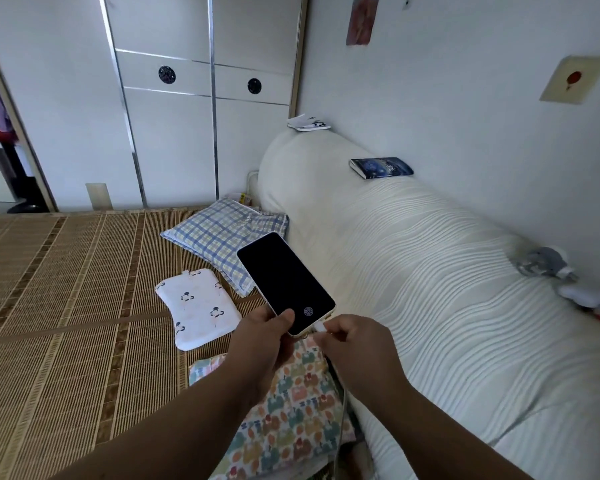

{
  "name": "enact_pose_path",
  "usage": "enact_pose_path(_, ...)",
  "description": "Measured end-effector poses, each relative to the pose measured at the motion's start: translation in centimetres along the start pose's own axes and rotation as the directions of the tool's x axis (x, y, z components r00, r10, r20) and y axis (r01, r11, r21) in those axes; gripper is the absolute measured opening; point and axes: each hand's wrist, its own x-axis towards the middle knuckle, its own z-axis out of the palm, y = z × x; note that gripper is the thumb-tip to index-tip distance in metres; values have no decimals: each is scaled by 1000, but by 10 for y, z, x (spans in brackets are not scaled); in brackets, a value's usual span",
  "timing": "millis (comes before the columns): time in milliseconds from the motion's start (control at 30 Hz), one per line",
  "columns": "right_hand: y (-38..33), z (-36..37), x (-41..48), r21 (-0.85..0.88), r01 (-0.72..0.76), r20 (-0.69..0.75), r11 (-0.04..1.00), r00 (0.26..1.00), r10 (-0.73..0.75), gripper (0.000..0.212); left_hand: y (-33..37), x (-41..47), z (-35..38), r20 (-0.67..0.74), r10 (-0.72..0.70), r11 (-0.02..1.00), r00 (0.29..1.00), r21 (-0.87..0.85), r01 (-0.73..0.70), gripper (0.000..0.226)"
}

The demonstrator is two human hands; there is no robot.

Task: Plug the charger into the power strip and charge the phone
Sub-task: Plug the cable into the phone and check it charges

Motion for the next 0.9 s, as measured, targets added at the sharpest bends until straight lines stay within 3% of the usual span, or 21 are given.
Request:
enact_pose_path(133, 1, -10, 1, 90, -75, 86, 993, 994, 67, 4, 4, 1, -9, 56, -10, 1000, 998, 21, 9, 21)
enact_pose_path(267, 11, -17, 4, 169, -122, -11, 978, 992, 126, 15, 4, -5, -17, 136, -20, 998, 990, 61, 11, 22)
enact_pose_path(500, 8, -18, 3, 473, -178, 95, 863, 984, 151, 31, -10, -6, -16, 250, -53, 990, 967, 140, 18, 27)
enact_pose_path(667, 18, -16, 0, 490, -244, 88, 837, 969, 231, 25, -18, -9, -12, 261, -79, 989, 962, 144, 42, 25)
enact_pose_path(900, 19, -20, -9, 531, -244, 84, 811, 968, 236, 25, -22, -14, -10, 262, -92, 990, 961, 129, 60, 25)
